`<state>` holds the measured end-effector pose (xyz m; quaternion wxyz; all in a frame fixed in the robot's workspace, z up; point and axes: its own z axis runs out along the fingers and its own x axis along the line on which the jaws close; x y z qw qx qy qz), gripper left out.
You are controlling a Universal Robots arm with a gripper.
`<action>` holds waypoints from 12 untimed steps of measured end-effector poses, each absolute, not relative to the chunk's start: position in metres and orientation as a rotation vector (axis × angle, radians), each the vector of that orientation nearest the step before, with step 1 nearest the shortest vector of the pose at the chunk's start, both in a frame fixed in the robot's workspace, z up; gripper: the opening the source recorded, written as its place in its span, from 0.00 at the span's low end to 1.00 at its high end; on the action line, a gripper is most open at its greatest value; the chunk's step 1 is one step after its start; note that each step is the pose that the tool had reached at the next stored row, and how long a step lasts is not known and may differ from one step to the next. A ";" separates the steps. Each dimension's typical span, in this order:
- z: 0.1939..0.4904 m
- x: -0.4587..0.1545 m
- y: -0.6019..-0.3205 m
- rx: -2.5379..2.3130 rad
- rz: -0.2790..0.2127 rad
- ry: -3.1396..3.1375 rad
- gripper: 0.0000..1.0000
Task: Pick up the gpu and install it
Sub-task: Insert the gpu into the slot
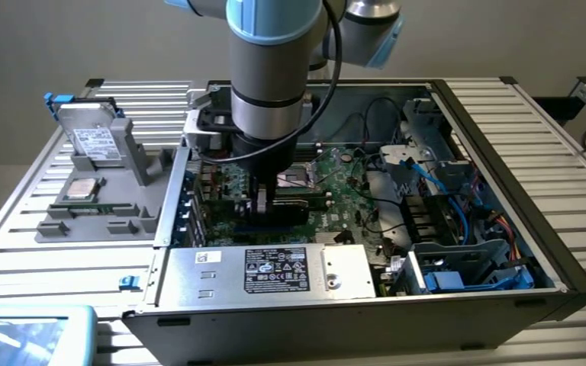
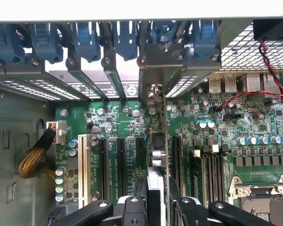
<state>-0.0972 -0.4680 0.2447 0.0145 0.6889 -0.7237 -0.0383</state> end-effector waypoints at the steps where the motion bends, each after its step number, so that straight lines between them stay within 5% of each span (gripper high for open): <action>1: 0.245 -0.097 -0.469 2.144 -0.120 -2.253 0.29; 12: 0.245 -0.096 -0.470 2.141 -0.135 -2.268 0.29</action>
